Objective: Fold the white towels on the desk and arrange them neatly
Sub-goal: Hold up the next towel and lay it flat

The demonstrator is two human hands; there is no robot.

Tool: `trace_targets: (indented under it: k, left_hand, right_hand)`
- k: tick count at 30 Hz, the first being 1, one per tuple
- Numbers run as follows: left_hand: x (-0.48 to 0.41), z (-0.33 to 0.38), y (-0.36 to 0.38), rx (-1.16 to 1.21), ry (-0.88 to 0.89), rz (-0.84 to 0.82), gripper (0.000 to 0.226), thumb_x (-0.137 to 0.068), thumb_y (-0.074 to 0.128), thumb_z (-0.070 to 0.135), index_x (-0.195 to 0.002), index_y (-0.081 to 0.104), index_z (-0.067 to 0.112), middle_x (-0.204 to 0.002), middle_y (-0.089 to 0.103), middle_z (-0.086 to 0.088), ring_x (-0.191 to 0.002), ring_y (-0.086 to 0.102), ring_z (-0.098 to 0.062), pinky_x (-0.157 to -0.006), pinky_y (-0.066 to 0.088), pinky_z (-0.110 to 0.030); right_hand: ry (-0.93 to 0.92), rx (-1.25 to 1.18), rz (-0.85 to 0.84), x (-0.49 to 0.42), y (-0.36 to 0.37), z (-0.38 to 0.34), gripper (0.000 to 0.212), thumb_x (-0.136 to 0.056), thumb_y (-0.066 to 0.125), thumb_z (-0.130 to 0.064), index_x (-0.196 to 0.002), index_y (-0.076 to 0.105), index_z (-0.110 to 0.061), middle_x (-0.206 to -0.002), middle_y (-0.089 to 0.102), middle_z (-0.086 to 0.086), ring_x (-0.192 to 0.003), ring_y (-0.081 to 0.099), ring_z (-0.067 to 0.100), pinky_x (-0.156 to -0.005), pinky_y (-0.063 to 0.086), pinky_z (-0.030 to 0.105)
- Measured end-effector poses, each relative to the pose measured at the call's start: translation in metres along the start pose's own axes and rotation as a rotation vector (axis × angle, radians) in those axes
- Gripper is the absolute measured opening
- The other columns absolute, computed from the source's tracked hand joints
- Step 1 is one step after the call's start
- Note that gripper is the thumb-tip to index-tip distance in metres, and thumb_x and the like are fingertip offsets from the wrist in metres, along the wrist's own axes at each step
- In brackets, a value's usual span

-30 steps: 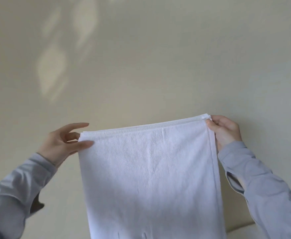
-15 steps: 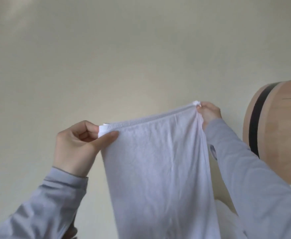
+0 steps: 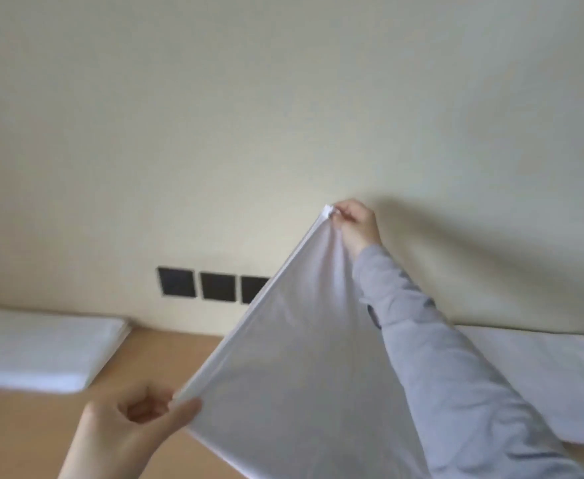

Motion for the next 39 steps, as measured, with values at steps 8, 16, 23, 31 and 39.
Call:
trace_targets:
  k: [8,16,23,31,39]
  left_hand:
    - [0.042,-0.217,-0.131,-0.025,-0.595,0.293,0.010,-0.064,0.080,-0.004,-0.062,0.071,0.000,-0.059,0.069,-0.014,-0.050,0.063,-0.015,-0.060,0.047,-0.014]
    - [0.066,-0.329,-0.220,-0.055,-0.882,0.523,0.025,-0.044,0.079,0.025,-0.062,0.072,0.011,-0.059,0.069,-0.007,-0.064,0.063,-0.022,-0.069,0.041,-0.028]
    - [0.057,-0.359,-0.230,-0.675,-0.899,0.464,0.016,-0.077,0.068,0.016,-0.085,0.064,0.028,-0.097,0.058,-0.003,-0.102,0.051,-0.029,-0.085,0.038,-0.037]
    - [-0.017,-0.344,-0.113,-1.068,-0.088,-0.204,0.056,-0.084,0.041,0.043,-0.131,0.054,0.015,-0.138,0.050,-0.006,-0.129,0.045,-0.022,-0.102,0.030,-0.037]
    - [-0.014,-0.374,-0.132,-1.104,-0.030,-0.285,0.065,-0.095,0.025,0.052,-0.144,0.033,0.011,-0.153,0.028,-0.002,-0.141,0.021,-0.014,-0.112,0.017,-0.036]
  right_hand:
    - [0.349,0.057,-0.410,0.148,0.257,0.159,0.008,-0.084,0.059,-0.006,-0.086,0.065,-0.010,-0.078,0.061,0.000,-0.076,0.053,0.016,-0.066,0.037,0.016]
    - [0.196,0.399,-0.638,0.218,0.444,0.191,0.018,-0.081,0.053,-0.005,-0.086,0.070,-0.009,-0.087,0.069,0.013,-0.088,0.059,0.028,-0.081,0.047,0.034]
    - [-0.063,0.770,-0.692,0.250,0.501,0.234,0.021,-0.091,0.047,-0.014,-0.101,0.065,-0.017,-0.109,0.061,0.006,-0.109,0.049,0.026,-0.089,0.033,0.037]
    - [-0.575,0.359,-0.767,0.331,0.474,0.166,0.041,-0.073,0.051,0.010,-0.109,0.062,-0.004,-0.113,0.062,0.009,-0.111,0.055,0.027,-0.099,0.037,0.037]
    - [-0.855,0.754,-1.153,0.337,0.458,0.223,0.054,-0.090,0.037,-0.036,-0.137,0.044,-0.011,-0.145,0.042,0.005,-0.135,0.037,0.023,-0.108,0.033,0.049]
Point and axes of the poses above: each hand's wrist, its own x-axis away from the middle knuckle, its own y-axis out of the palm, z = x × y, the point moved 7 cm from there along -x, towards the middle knuckle
